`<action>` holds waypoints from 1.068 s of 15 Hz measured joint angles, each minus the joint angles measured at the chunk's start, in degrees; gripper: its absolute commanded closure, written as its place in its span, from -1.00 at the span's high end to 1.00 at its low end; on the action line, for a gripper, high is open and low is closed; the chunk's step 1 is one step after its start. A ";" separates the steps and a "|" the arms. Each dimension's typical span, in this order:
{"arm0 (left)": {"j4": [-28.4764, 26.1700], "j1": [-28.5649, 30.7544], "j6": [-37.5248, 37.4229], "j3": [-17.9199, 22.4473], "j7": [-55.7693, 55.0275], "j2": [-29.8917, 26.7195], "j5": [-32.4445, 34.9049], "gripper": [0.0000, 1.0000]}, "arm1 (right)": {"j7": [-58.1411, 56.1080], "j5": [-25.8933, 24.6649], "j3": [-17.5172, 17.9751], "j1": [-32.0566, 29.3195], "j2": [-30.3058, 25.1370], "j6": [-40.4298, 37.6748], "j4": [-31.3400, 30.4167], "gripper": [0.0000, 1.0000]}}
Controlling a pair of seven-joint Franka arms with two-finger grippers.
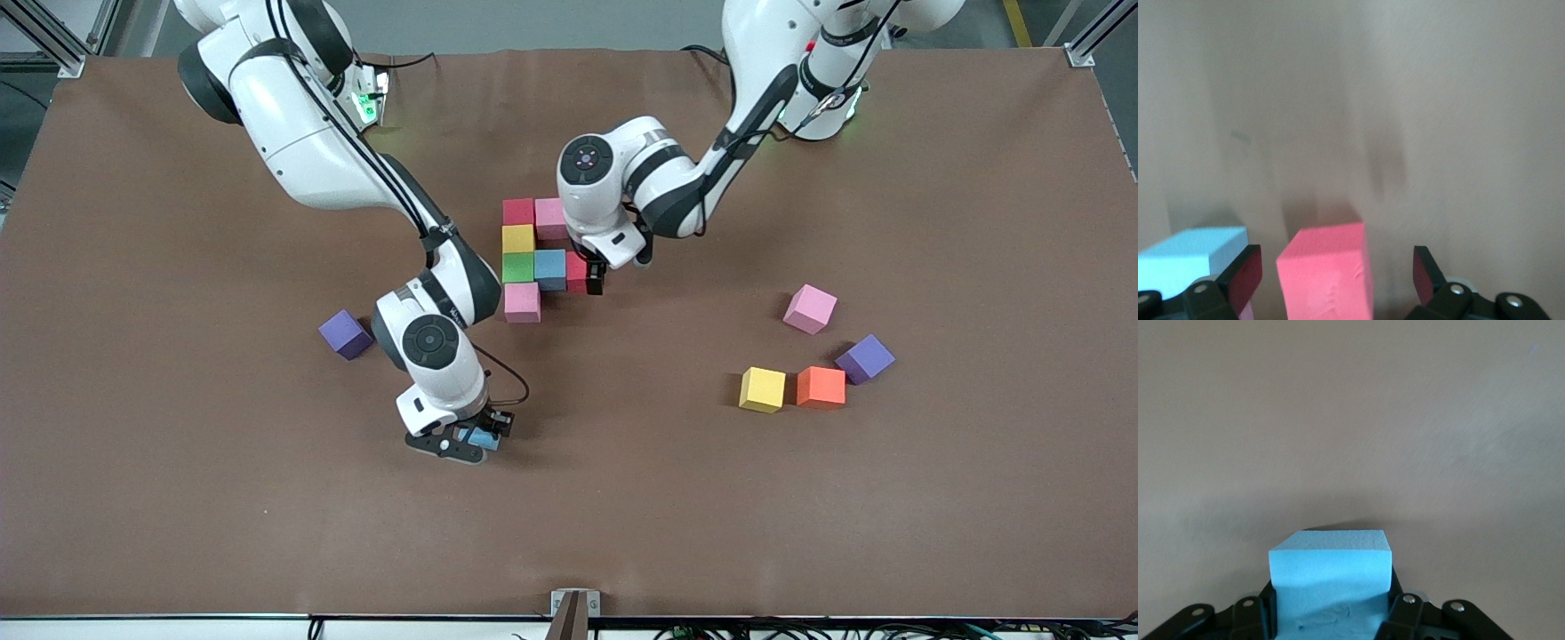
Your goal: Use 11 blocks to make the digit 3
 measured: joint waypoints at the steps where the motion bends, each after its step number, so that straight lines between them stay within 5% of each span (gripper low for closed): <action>1: -0.37 1.56 -0.99 0.02 2.02 -0.74 -0.03 1.00 | -0.43 0.00 0.79 0.15 -0.86 -0.04 -1.44 -0.99; 6: -0.12 12.13 -2.07 0.14 15.05 -2.01 -0.03 1.00 | -2.12 0.00 5.02 0.64 -9.58 0.58 -13.31 -0.99; 10: 3.11 20.01 -2.02 0.42 22.02 -1.63 1.08 1.00 | -2.25 -0.10 6.32 1.47 -14.93 10.88 -25.55 -0.99; 16: 5.35 25.65 -1.90 0.62 29.24 1.62 4.33 1.00 | -2.88 -1.35 6.32 2.53 -15.55 12.54 -28.60 -0.99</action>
